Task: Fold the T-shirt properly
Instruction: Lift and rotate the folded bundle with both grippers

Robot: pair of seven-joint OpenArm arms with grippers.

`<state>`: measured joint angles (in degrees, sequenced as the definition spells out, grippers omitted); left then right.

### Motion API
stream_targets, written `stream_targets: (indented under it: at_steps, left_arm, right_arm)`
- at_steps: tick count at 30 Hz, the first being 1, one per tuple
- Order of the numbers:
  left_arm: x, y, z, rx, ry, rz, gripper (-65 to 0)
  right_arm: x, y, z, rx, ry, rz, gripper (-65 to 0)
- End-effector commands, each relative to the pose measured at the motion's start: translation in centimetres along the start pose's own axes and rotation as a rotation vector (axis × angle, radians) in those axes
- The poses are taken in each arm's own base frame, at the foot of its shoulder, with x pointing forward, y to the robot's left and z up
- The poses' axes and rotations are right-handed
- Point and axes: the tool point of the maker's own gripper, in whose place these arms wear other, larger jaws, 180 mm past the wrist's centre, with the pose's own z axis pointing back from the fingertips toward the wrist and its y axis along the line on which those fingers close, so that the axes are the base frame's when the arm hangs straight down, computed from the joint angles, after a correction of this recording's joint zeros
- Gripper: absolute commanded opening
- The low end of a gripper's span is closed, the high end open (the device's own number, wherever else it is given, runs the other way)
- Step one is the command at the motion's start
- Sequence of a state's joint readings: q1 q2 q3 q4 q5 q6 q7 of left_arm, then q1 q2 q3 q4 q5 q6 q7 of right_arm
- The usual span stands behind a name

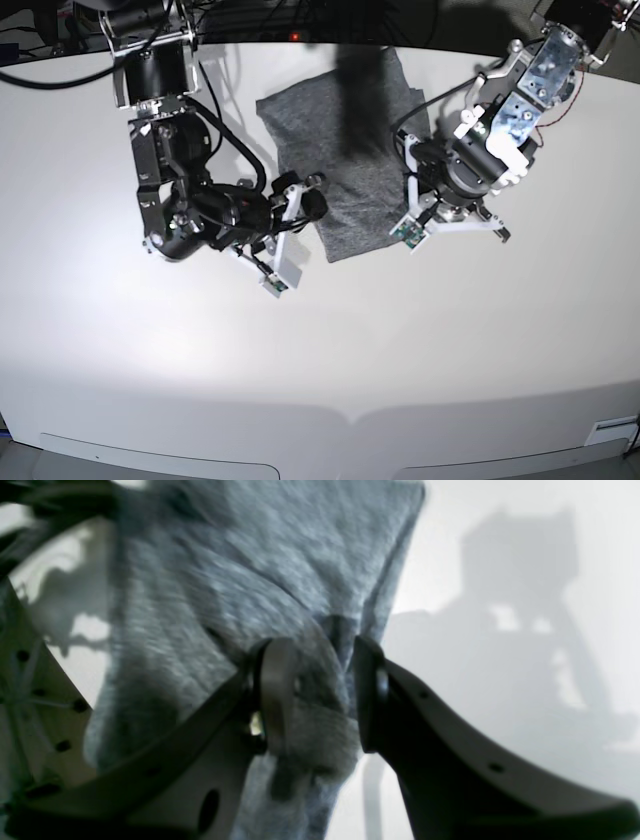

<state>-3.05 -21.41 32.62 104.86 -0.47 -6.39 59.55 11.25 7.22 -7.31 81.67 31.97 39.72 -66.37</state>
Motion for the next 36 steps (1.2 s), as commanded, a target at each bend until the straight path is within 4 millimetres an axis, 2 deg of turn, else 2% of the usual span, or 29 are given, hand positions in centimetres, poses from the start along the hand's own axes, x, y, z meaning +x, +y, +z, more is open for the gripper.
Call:
stream_targets:
  at_steps: [1, 4, 12, 22, 31, 36]
  left_arm:
    - [1.2, 0.9, 0.4, 0.024, -0.04, -0.002, -65.0]
    - [1.2, 0.9, 0.4, 0.022, -0.04, -0.001, -65.0]
    - [1.2, 0.9, 0.4, 0.023, -0.041, -0.002, -65.0]
    - [1.2, 1.5, 0.4, 0.057, -0.037, -0.022, -65.0]
    - [1.2, 3.5, 0.6, 0.163, -0.029, -0.081, -65.0]
    - [2.8, 4.9, 1.0, 0.199, -0.058, -0.088, -65.0]
  right_arm:
    - [1.4, 0.2, -0.1, 0.016, -0.036, 0.003, -44.4]
    - [0.5, 0.8, -1.4, 0.052, -0.01, -0.038, -45.3]
    - [2.4, 0.3, -0.7, 0.036, -0.025, -0.007, -65.0]
    - [4.5, 0.1, -0.2, 0.031, -0.07, 0.013, -65.0]
    - [8.1, -0.6, 1.3, 0.007, -0.128, 0.059, -65.0]
    - [10.7, 0.6, 2.0, 0.066, -0.2, 0.067, -65.0]
